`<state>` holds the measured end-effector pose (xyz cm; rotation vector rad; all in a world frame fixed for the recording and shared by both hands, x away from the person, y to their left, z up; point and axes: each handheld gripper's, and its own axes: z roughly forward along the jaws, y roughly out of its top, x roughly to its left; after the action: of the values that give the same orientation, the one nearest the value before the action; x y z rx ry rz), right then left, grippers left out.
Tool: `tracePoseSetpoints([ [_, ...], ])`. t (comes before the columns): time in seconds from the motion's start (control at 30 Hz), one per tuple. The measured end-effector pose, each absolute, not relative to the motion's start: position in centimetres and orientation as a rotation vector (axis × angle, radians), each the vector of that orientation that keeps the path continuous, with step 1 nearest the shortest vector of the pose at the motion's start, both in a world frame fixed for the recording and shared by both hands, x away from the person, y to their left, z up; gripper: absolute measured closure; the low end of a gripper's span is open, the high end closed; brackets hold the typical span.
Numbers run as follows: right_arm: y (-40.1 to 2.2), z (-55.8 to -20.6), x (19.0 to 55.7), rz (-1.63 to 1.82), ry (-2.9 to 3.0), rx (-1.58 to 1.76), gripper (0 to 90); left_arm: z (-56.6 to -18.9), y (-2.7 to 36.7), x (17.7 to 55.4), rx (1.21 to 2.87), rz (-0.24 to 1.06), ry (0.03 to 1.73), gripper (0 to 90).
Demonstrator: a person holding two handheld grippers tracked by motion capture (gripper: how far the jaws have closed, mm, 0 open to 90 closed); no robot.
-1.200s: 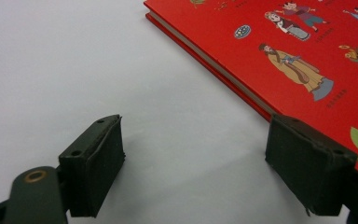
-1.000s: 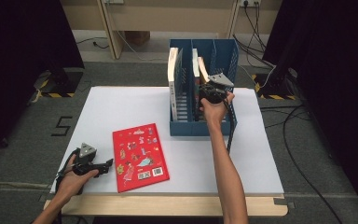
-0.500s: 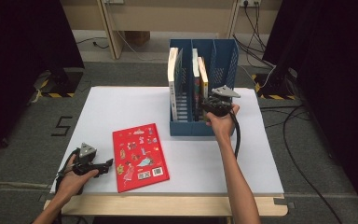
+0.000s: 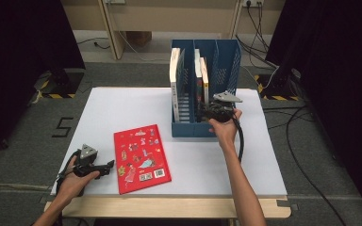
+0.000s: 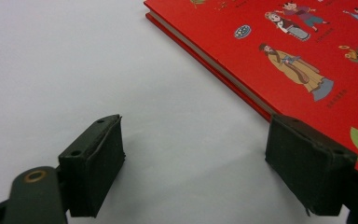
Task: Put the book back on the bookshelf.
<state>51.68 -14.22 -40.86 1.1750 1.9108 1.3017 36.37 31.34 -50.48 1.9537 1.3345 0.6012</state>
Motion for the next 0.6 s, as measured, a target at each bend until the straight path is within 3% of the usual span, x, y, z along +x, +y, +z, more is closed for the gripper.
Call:
tracePoseSetpoints([
  [0.37,-14.0,-40.1,49.2,1.321,1.952,1.116,54.0,-50.5,31.4,36.4,1.953,0.600,1.335,18.3],
  [0.6,-13.3,-40.3,47.3,1.348,1.977,1.117,46.5,-50.5,31.4,36.4,1.953,0.598,1.334,18.4],
])
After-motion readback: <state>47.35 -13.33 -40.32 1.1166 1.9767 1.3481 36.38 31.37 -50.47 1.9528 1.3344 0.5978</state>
